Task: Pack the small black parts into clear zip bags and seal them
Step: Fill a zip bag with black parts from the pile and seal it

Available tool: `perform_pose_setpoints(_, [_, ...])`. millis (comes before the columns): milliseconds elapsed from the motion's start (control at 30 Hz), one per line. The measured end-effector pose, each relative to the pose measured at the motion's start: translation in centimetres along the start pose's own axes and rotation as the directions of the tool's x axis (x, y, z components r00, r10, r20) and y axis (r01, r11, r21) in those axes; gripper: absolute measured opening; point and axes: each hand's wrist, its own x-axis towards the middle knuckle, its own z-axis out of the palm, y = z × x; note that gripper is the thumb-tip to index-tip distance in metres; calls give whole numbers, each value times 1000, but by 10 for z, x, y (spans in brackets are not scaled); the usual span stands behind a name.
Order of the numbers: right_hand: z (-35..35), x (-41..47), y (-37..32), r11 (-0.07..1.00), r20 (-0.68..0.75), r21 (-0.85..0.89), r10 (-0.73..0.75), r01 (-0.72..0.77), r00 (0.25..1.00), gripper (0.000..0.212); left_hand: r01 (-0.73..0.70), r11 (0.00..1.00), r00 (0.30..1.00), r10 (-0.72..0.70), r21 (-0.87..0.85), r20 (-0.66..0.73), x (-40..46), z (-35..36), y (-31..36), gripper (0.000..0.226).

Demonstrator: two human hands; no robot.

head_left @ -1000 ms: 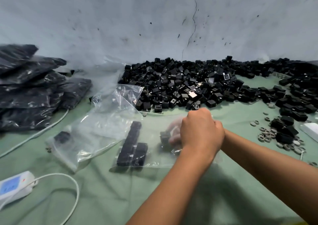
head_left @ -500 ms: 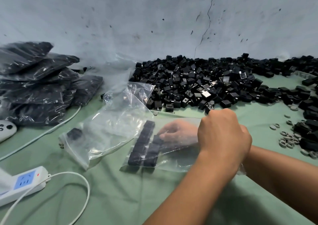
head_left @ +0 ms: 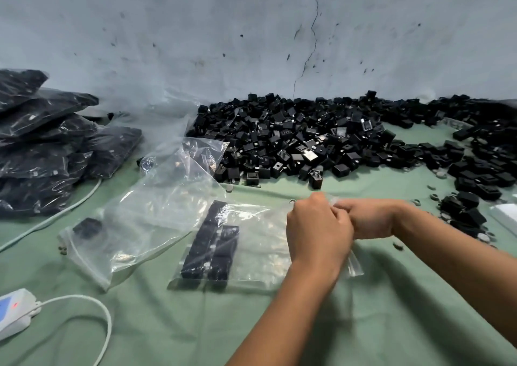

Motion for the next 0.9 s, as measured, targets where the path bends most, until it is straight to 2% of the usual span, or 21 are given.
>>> perform_pose_setpoints(100, [-13,-9,0,995,-15,-98,10,-11,1000,22,88,996,992,-86,-25,92,-9,21,-15,18])
perform_pose_setpoints(167, [-19,-7,-7,985,-263,-174,-28,-19,964,14,97,995,982,-93,-15,167,-18,33,-24,17])
perform_pose_setpoints(233, [-22,9,-12,967,-569,-255,-154,5,808,14,55,998,984,-58,19,169,-25,40,-31,17])
perform_pose_setpoints(267, [-19,20,-16,947,-651,-320,-236,21,722,12,43,999,987,-47,25,154,-27,42,-33,16])
perform_pose_setpoints(300, [-16,32,-20,915,-683,-402,-319,26,657,11,49,999,989,-52,21,142,-27,44,-35,16])
perform_pose_setpoints(333, [-13,44,-23,868,-668,-497,-388,7,634,13,72,997,988,-72,6,134,-26,44,-35,15])
perform_pose_setpoints(367, [-10,54,-26,797,-618,-603,-432,-44,657,23,104,995,987,-101,-14,127,-25,44,-36,15])
perform_pose_setpoints(433, [-4,72,-29,611,-504,-773,-423,-173,753,49,151,987,982,-144,-53,119,-24,42,-37,14])
perform_pose_setpoints(500, [3,84,-28,534,-476,-818,-420,-213,773,59,166,983,980,-155,-75,127,-24,42,-37,15])
perform_pose_setpoints(633, [5,82,-17,597,-540,-785,-526,-168,657,36,160,982,982,-147,-105,122,-24,39,-38,14])
perform_pose_setpoints(733, [4,55,-8,761,-643,-649,-528,-28,556,23,152,981,984,-139,-121,112,-22,38,-38,15])
perform_pose_setpoints(800, [8,28,-3,870,-692,-478,-459,122,558,23,171,976,982,-157,-135,107,-22,38,-38,17])
perform_pose_setpoints(900, [19,-14,7,918,-629,-337,-386,212,674,16,211,966,976,-200,-147,87,-23,38,-38,20])
